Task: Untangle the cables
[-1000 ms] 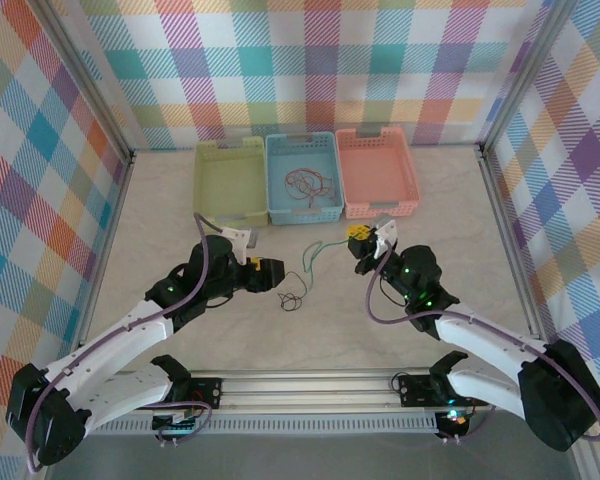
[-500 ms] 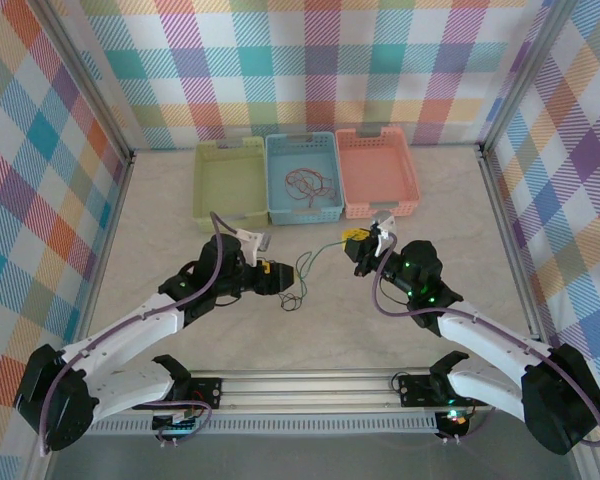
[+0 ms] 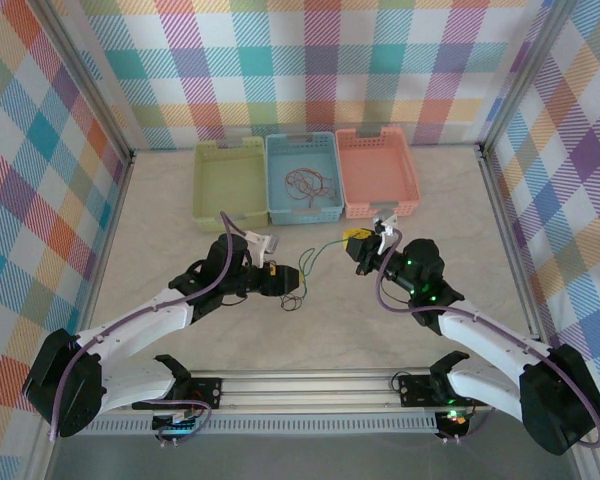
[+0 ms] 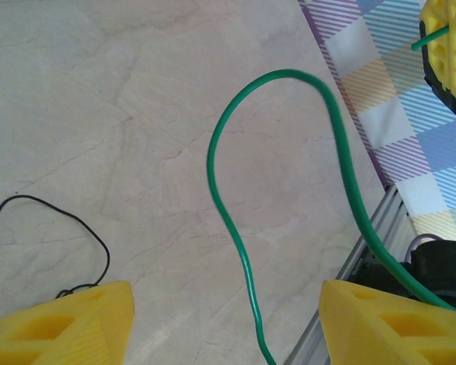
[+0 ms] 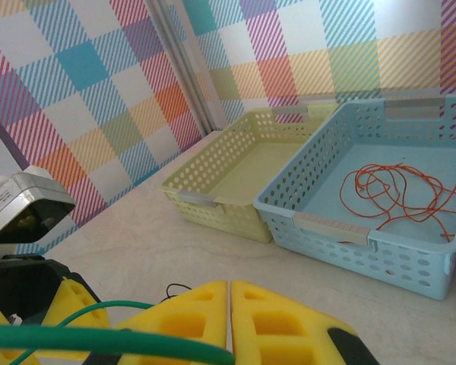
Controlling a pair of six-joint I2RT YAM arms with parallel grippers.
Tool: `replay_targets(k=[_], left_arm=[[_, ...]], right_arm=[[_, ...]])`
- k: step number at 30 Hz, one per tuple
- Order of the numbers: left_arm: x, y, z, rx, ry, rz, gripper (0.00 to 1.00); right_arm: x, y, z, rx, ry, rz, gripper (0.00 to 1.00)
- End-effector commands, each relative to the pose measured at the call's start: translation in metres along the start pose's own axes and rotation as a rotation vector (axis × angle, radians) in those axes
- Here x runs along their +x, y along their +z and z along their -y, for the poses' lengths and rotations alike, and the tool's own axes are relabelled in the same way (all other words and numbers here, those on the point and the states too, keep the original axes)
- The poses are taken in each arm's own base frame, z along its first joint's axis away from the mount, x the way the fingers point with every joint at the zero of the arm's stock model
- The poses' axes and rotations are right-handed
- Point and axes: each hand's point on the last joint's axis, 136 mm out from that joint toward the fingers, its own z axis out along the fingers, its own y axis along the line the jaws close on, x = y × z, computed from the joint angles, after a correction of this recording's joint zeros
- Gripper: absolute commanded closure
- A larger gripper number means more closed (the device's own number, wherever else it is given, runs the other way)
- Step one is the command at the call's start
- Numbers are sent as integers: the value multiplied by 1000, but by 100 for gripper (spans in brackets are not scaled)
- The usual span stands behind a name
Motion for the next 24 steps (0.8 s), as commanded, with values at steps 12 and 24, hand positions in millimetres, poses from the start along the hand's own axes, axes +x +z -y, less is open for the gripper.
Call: replay_targets(k=[12, 24], left_arm=[[3, 0, 16, 99, -18, 2, 44], [4, 8, 16, 107, -29, -13, 50]], right_arm=[[-29, -2, -2, -47, 63, 84, 100], [-25, -1, -4, -65, 64, 70, 100]])
